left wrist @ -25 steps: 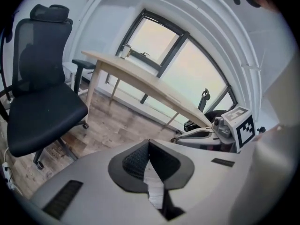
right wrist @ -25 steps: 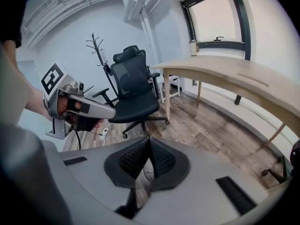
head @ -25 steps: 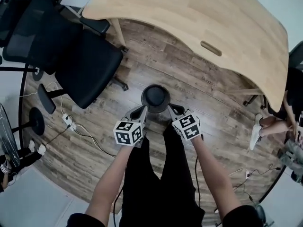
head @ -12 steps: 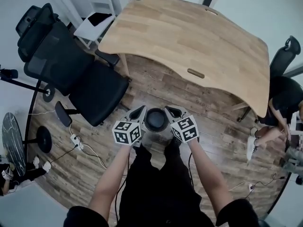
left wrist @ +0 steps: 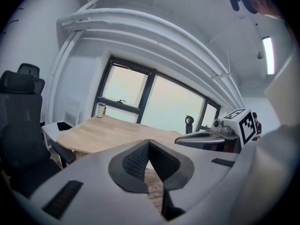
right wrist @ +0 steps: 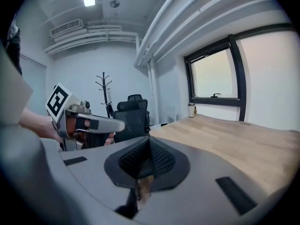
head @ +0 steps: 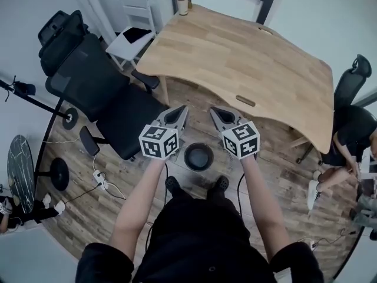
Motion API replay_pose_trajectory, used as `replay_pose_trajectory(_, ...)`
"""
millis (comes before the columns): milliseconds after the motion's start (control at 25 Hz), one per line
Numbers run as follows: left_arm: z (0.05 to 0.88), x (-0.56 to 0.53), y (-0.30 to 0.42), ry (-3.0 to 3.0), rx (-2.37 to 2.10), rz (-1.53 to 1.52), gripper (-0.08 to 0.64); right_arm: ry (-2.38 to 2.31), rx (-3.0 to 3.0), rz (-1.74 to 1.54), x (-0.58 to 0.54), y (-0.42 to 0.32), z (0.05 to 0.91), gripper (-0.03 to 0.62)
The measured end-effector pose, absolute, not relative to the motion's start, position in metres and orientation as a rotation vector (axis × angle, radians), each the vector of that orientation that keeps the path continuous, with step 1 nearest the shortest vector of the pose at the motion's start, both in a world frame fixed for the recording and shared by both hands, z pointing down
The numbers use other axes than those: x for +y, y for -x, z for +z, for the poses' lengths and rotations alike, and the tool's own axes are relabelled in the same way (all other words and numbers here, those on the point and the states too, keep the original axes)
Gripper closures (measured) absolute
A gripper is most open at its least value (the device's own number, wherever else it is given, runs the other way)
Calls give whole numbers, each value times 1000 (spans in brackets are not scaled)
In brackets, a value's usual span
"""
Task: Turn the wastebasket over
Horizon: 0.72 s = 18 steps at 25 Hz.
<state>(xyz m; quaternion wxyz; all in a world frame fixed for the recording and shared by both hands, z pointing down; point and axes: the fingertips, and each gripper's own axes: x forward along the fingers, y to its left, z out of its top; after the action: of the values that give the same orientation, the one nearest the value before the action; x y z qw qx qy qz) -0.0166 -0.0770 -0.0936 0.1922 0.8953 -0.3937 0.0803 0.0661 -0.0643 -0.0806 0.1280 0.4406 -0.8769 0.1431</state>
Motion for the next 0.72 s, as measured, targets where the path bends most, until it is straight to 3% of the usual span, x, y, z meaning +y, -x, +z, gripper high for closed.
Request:
replay_pose_trajectory(360, -151, -84, 4, -2617, -1063, 193, 543, -1325, -2662, 357, -77, -70, -155, 560)
replay_pose_trajectory(720, -160, -76, 2, -2601, -1071, 165, 543, -1331, -2692, 332, -62, -75, -172, 560)
